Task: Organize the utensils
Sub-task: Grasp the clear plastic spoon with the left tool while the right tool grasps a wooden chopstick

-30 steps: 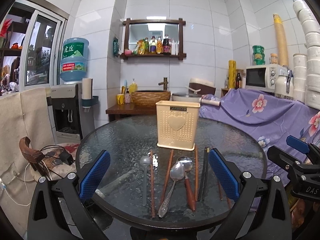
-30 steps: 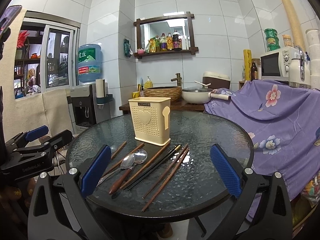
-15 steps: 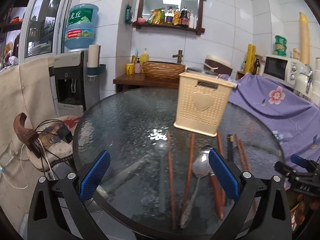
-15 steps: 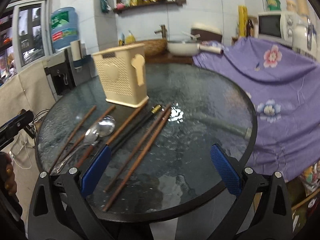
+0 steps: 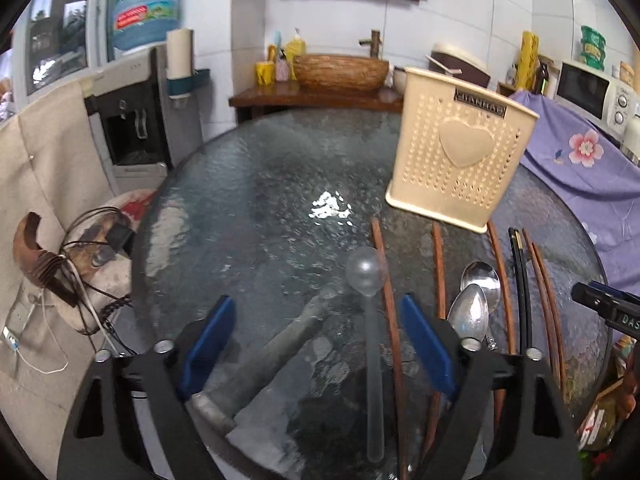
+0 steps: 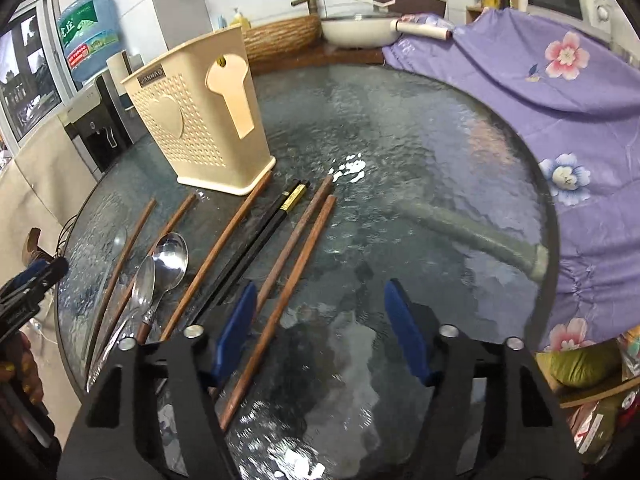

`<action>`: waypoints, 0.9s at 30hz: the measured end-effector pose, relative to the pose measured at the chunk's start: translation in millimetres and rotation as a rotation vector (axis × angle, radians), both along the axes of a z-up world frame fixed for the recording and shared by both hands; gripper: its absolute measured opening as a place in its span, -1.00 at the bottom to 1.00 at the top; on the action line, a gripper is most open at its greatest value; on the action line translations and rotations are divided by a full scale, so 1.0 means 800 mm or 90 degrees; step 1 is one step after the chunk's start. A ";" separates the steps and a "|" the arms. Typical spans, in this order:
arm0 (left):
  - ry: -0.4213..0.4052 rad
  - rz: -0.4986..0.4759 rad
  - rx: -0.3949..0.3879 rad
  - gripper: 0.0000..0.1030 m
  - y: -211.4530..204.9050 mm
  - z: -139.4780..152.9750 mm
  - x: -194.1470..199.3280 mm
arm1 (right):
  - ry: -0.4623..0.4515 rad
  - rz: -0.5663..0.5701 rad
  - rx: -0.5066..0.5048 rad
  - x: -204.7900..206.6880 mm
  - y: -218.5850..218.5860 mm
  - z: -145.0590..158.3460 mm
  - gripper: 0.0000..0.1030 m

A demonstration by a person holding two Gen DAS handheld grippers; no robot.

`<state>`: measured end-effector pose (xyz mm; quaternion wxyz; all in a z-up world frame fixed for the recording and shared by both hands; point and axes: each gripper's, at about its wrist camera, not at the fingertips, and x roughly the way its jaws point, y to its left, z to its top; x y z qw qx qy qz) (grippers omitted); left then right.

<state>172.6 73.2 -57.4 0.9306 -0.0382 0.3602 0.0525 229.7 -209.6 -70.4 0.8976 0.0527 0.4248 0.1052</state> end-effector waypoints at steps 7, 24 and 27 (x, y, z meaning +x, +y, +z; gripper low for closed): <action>0.034 -0.022 0.010 0.38 -0.012 -0.014 0.019 | 0.019 0.013 -0.030 0.015 0.018 -0.008 -0.12; 0.080 -0.039 0.034 0.35 -0.009 -0.037 0.017 | 0.032 0.026 -0.083 0.045 0.036 -0.022 -0.58; 0.089 -0.044 0.033 0.32 -0.011 -0.042 0.018 | 0.036 0.027 -0.077 0.048 0.033 -0.021 -0.60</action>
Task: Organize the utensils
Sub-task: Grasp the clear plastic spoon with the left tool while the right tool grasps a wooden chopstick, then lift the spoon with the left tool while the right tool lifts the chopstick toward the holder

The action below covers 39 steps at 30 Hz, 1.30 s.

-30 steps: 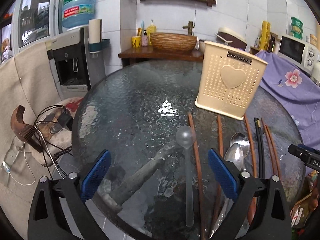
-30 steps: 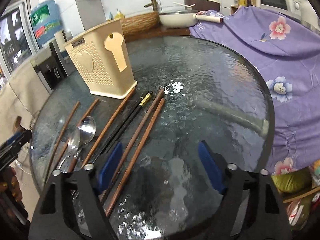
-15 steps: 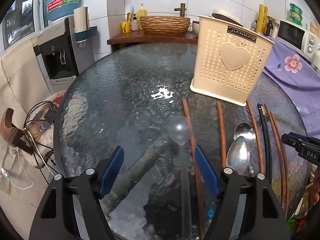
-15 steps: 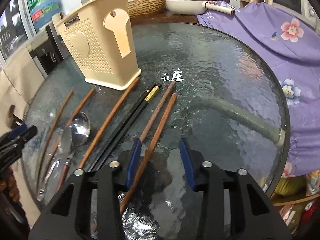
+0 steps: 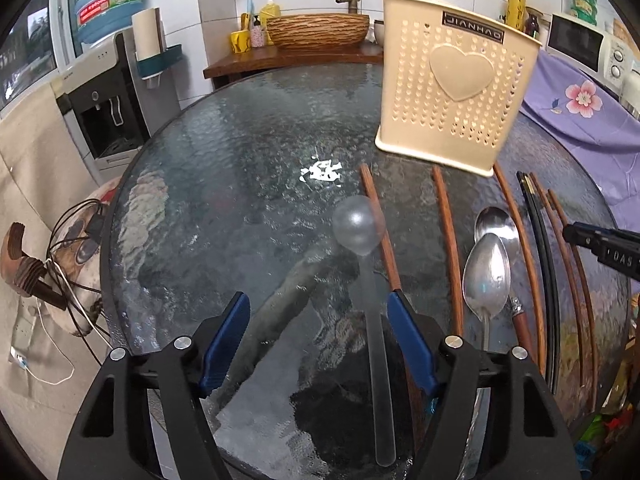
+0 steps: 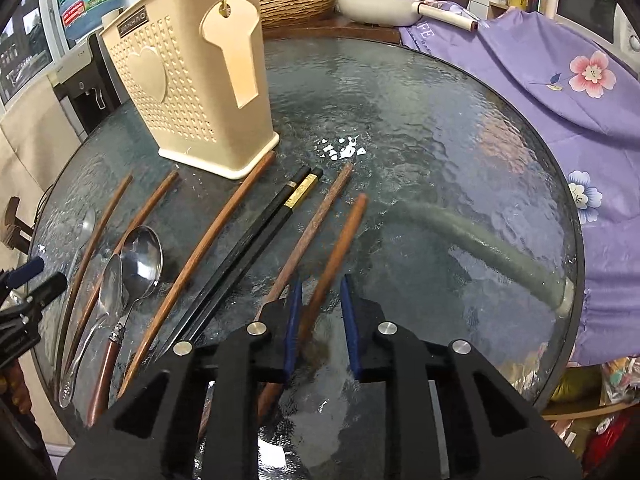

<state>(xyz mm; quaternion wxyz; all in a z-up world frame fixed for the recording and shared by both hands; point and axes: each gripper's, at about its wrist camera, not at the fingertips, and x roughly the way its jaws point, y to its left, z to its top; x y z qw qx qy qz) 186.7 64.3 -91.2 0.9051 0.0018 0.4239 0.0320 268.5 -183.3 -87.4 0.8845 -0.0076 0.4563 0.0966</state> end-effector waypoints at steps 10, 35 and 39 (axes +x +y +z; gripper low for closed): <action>0.014 -0.010 -0.001 0.18 0.004 -0.007 0.020 | 0.005 0.007 -0.004 0.016 0.005 0.001 -0.60; 0.033 -0.042 -0.006 -0.20 -0.017 -0.003 0.082 | 0.016 -0.001 -0.028 0.046 0.024 0.003 -0.75; 0.036 -0.041 0.003 -0.31 -0.022 -0.001 0.084 | 0.023 -0.001 -0.008 0.049 0.017 0.002 -0.77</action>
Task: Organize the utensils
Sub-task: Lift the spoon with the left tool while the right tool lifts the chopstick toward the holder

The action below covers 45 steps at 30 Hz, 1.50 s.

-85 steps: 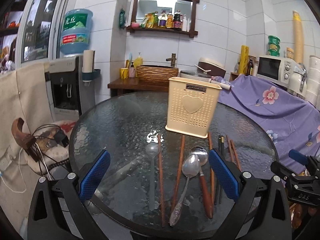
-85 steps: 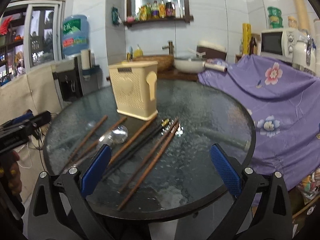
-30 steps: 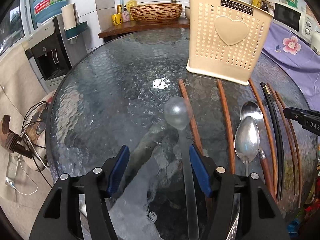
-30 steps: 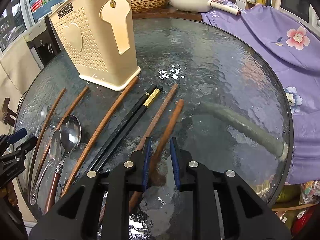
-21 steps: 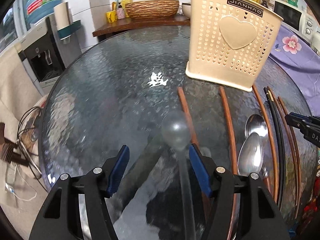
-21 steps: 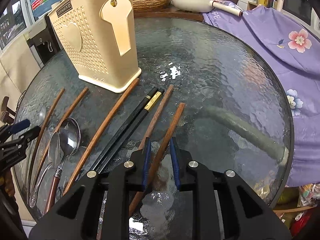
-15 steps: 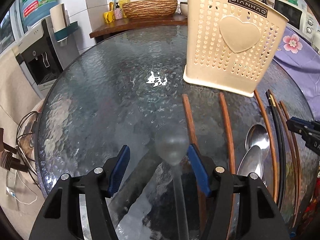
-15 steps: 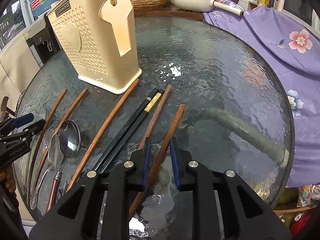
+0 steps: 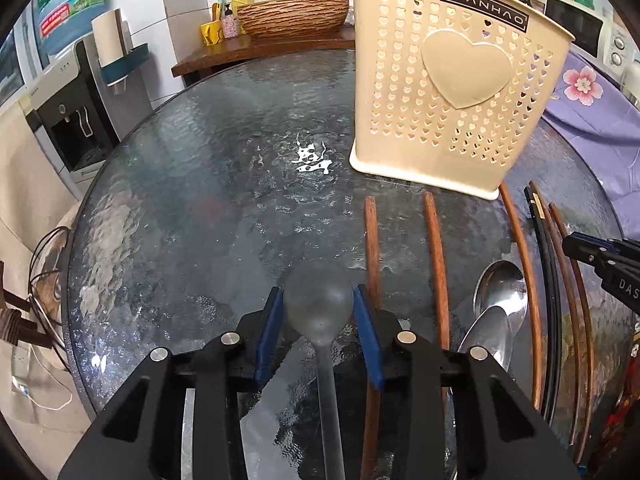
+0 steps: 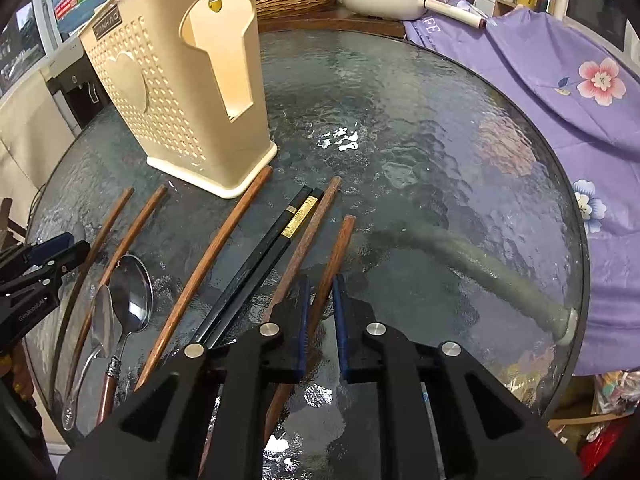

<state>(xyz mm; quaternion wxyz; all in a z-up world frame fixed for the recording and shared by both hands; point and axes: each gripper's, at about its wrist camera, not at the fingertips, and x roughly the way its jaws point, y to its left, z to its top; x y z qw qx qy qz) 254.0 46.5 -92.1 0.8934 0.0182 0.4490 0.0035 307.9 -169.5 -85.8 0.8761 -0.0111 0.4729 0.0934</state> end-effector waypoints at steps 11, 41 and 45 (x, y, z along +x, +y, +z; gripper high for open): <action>-0.023 0.005 -0.044 -0.32 0.017 0.013 -0.001 | -0.012 -0.001 0.059 0.006 -0.016 0.007 -0.79; -0.244 -0.033 -0.105 -0.32 0.012 0.153 -0.068 | -0.279 0.090 0.199 -0.091 -0.049 0.184 -0.86; -0.253 -0.036 -0.109 -0.32 0.010 0.163 -0.070 | -0.290 0.102 0.205 -0.097 -0.051 0.194 -0.86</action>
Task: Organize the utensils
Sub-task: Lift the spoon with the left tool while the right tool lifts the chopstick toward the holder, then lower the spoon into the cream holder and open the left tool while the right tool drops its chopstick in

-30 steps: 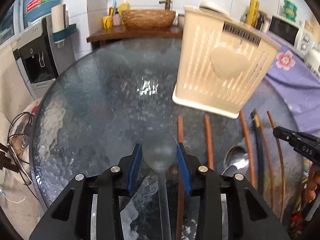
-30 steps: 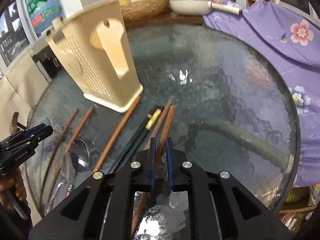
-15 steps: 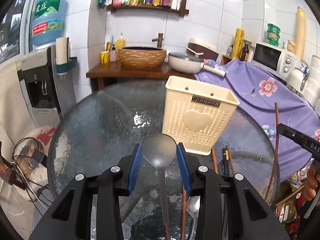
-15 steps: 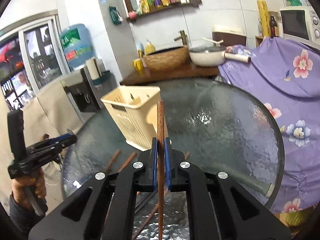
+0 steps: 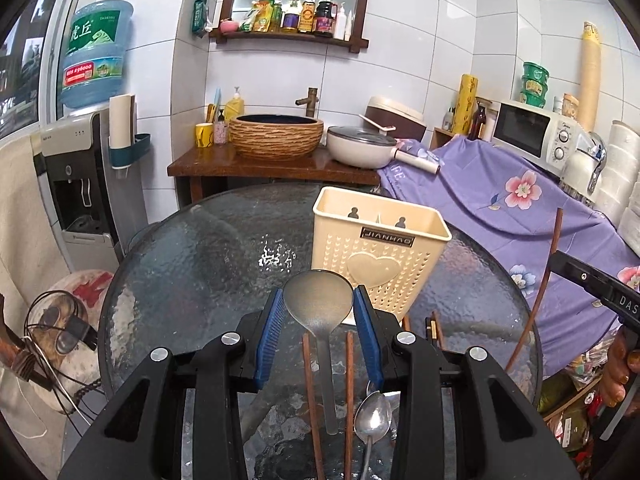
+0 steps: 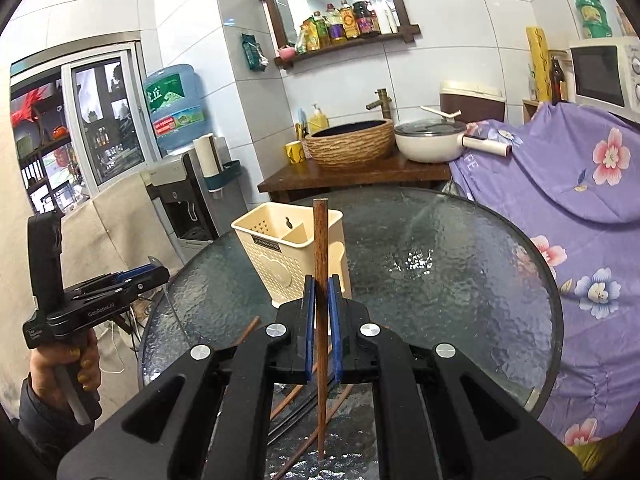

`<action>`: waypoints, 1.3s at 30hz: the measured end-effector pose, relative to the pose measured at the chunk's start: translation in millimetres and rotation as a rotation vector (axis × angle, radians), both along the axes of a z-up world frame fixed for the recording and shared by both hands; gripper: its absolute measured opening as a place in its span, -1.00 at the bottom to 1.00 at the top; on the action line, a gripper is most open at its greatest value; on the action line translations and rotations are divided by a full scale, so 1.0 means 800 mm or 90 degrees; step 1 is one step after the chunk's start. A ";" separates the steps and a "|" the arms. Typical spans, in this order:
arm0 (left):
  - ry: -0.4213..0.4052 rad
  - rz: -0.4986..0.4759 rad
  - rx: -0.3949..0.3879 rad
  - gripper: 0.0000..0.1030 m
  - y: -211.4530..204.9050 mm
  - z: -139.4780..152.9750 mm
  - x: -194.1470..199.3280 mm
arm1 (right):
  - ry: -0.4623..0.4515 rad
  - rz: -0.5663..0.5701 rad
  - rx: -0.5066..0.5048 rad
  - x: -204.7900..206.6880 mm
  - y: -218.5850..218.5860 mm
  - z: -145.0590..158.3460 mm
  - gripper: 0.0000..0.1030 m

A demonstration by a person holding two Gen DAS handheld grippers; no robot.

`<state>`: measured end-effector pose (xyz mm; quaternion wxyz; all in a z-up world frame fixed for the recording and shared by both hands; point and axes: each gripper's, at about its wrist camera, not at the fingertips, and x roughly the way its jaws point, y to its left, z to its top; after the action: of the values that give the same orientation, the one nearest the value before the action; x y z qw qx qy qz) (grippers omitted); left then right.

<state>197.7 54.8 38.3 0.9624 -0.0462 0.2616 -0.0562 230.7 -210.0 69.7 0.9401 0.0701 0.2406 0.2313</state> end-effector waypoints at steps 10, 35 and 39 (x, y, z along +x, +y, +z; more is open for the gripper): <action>-0.028 -0.021 -0.010 -0.32 -0.005 0.034 0.010 | -0.026 0.040 0.017 0.004 0.007 0.042 -0.86; -0.108 0.028 -0.041 -0.32 -0.021 0.104 0.158 | -0.130 -0.004 0.018 0.149 0.068 0.150 -0.85; -0.087 0.032 -0.031 -0.32 -0.023 0.068 0.163 | -0.086 -0.011 0.020 0.163 0.069 0.112 -0.85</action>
<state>328.0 36.5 92.9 0.9777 -0.0724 0.1926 -0.0418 361.1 -154.9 159.3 0.9549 0.0709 0.1724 0.2312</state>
